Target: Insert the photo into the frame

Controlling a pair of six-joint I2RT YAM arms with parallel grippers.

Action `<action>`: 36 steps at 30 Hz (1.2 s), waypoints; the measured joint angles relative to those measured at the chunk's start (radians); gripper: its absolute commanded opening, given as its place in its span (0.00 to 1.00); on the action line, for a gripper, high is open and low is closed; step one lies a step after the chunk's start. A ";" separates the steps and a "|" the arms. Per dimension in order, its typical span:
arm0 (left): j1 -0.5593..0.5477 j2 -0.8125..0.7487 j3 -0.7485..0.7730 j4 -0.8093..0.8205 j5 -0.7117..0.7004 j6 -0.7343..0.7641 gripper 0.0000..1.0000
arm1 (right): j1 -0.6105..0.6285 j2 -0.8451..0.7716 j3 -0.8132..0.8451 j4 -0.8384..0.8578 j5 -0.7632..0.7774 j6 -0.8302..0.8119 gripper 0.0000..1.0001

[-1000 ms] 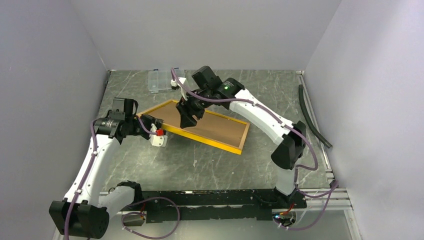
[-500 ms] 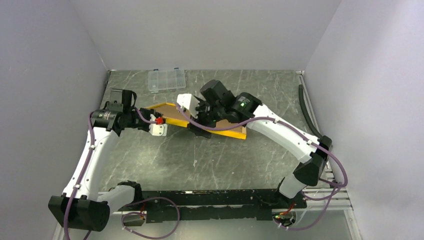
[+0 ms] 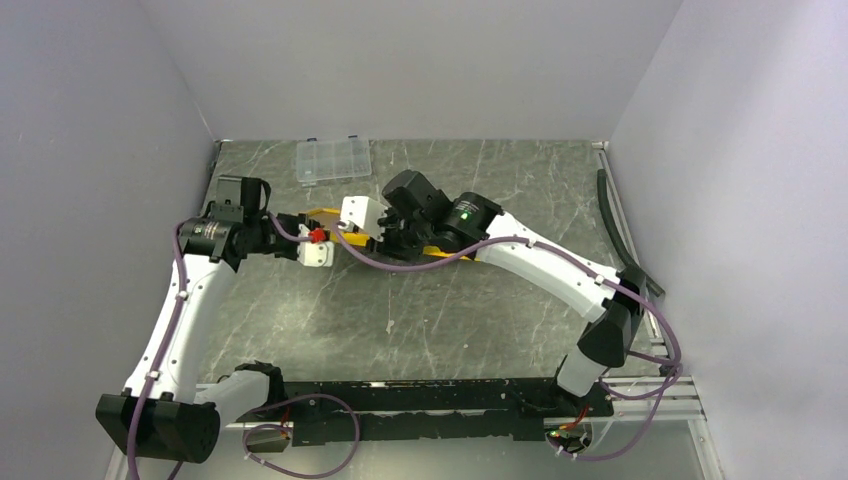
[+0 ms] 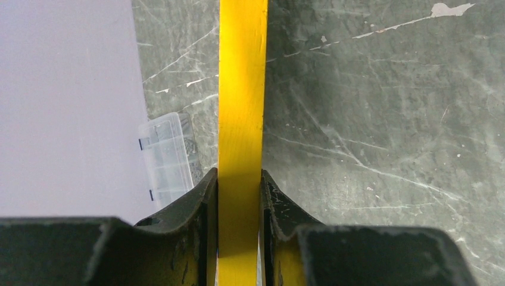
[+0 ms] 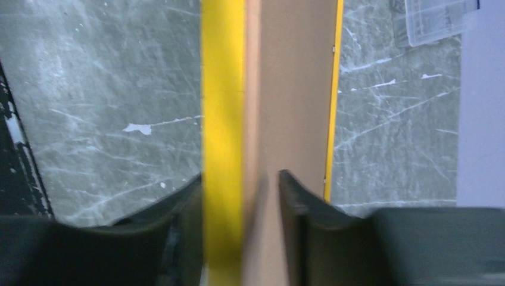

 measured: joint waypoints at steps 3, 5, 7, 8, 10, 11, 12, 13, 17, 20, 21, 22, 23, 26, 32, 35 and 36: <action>0.004 0.000 0.007 0.010 0.001 -0.026 0.35 | 0.011 0.001 0.001 0.008 0.018 -0.011 0.15; 0.006 -0.002 0.008 0.016 0.001 -0.047 0.52 | 0.013 0.005 0.012 0.003 0.022 -0.014 0.13; 0.005 -0.005 0.011 0.019 0.009 -0.085 0.71 | 0.012 0.017 0.037 -0.009 0.023 -0.007 0.12; 0.005 -0.008 0.011 0.018 0.012 -0.101 0.82 | 0.011 0.028 0.056 -0.013 0.023 0.002 0.12; 0.005 -0.016 0.023 0.014 0.018 -0.145 0.93 | 0.009 0.048 0.096 -0.027 0.020 0.023 0.13; 0.005 -0.018 0.034 0.013 0.020 -0.167 0.94 | 0.007 0.060 0.121 -0.039 0.018 0.037 0.13; 0.005 -0.019 0.049 0.011 0.022 -0.190 0.94 | 0.004 0.069 0.145 -0.051 0.011 0.051 0.13; 0.006 -0.019 0.064 0.012 0.024 -0.209 0.94 | 0.002 0.076 0.164 -0.060 0.005 0.063 0.13; 0.042 -0.027 0.096 0.030 0.029 -0.287 0.94 | -0.022 0.084 0.225 -0.087 -0.040 0.134 0.14; 0.141 -0.021 0.106 0.035 0.067 -0.331 0.94 | -0.064 0.077 0.229 -0.085 -0.111 0.184 0.13; 0.178 -0.013 0.117 0.040 0.084 -0.346 0.94 | -0.092 0.077 0.229 -0.079 -0.156 0.202 0.12; 0.210 -0.002 0.132 0.049 0.103 -0.364 0.94 | -0.127 0.076 0.229 -0.068 -0.203 0.216 0.11; 0.245 0.017 0.159 0.062 0.127 -0.393 0.94 | -0.167 0.073 0.229 -0.053 -0.251 0.228 0.10; 0.288 0.057 0.206 0.045 0.145 -0.463 0.94 | -0.297 0.048 0.198 0.021 -0.319 0.290 0.10; 0.298 0.203 0.307 -0.014 0.165 -0.628 0.94 | -0.529 -0.078 0.021 0.146 -0.333 0.483 0.11; 0.298 0.258 0.311 -0.044 0.175 -0.682 0.94 | -0.609 -0.138 -0.058 0.191 -0.338 0.566 0.11; 0.298 0.266 0.309 -0.051 0.179 -0.697 0.94 | -0.634 -0.154 -0.079 0.206 -0.341 0.588 0.11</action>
